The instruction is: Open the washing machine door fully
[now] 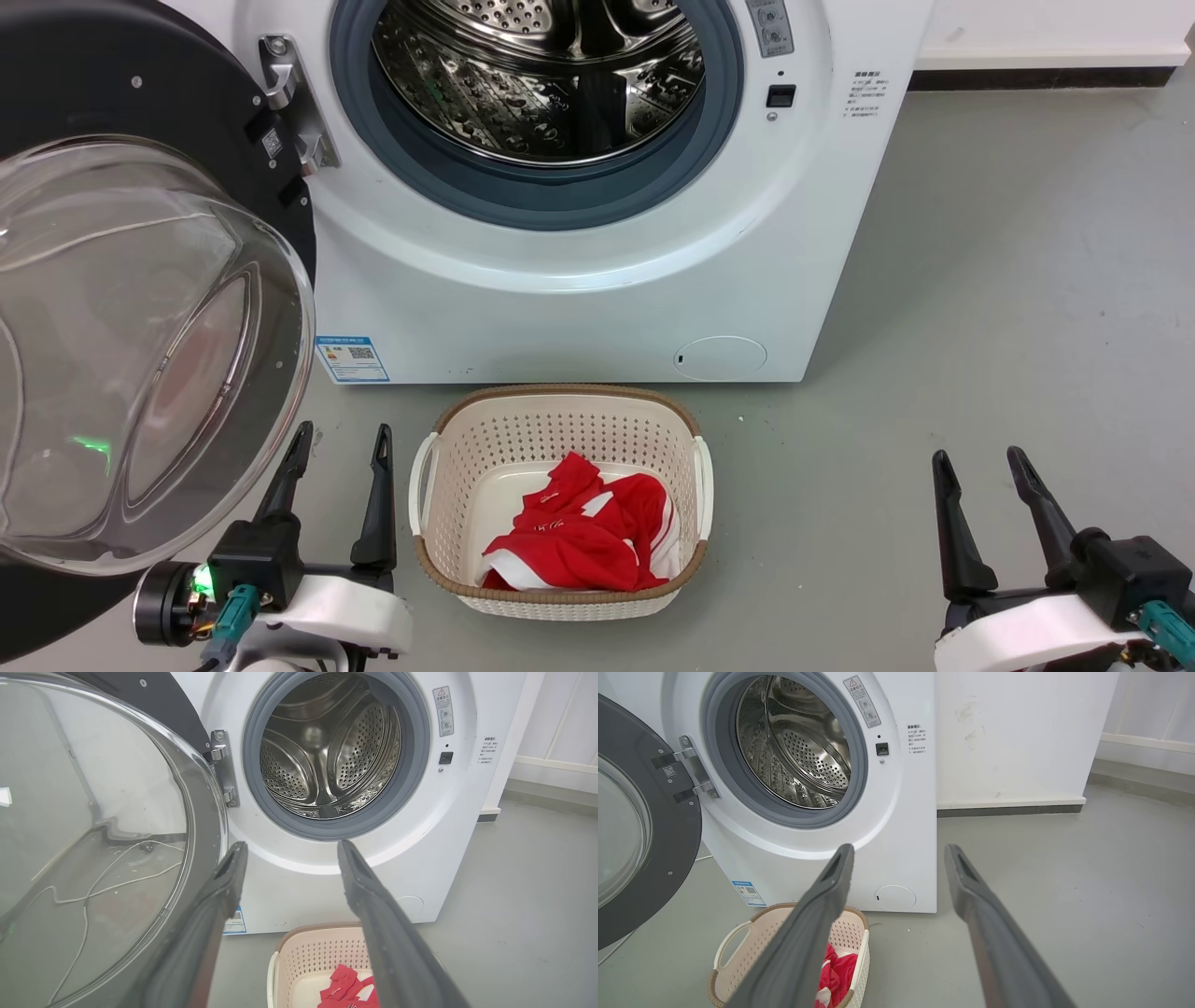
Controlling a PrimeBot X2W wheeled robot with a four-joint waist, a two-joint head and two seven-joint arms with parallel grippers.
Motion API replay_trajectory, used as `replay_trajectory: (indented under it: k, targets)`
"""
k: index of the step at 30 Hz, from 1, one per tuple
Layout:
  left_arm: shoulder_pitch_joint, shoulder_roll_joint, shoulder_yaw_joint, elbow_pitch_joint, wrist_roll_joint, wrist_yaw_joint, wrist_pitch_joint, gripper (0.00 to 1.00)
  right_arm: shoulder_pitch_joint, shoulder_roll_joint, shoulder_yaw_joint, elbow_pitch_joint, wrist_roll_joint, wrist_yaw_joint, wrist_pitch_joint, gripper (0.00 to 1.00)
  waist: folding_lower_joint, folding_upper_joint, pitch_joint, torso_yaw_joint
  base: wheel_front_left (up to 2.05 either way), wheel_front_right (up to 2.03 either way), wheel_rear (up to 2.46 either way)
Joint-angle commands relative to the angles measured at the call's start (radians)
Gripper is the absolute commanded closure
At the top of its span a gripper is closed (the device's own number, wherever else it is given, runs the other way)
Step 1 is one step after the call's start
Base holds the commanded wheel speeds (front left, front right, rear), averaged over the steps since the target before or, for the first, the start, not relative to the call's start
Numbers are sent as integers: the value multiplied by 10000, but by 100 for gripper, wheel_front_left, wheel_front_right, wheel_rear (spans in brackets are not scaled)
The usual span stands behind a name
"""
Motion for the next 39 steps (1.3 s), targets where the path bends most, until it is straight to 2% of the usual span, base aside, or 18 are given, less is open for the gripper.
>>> replay_trajectory:
  k: [1,15,16,19,39]
  targets:
    - [-53,4,31,-33,-16,-25,-23,0,81,20,11,-22,10,-3,-25,0,0,0,8,-2,0,0,0]
    - [-33,-30,39,-77,27,11,-23,0,17,20,52,32,71,-3,-36,0,0,0,49,-5,0,0,0]
    - [2,-43,20,-44,1,12,0,100,-1,0,41,27,37,0,-1,100,0,0,51,-5,0,0,0]
    - [34,-113,35,182,-191,-8,76,100,64,2,82,162,223,2,1,100,0,0,45,-8,0,0,0]
    - [-153,-361,537,427,-3955,-387,1035,100,-441,-239,89,677,4297,1,551,100,0,0,-64,-33,0,0,0]
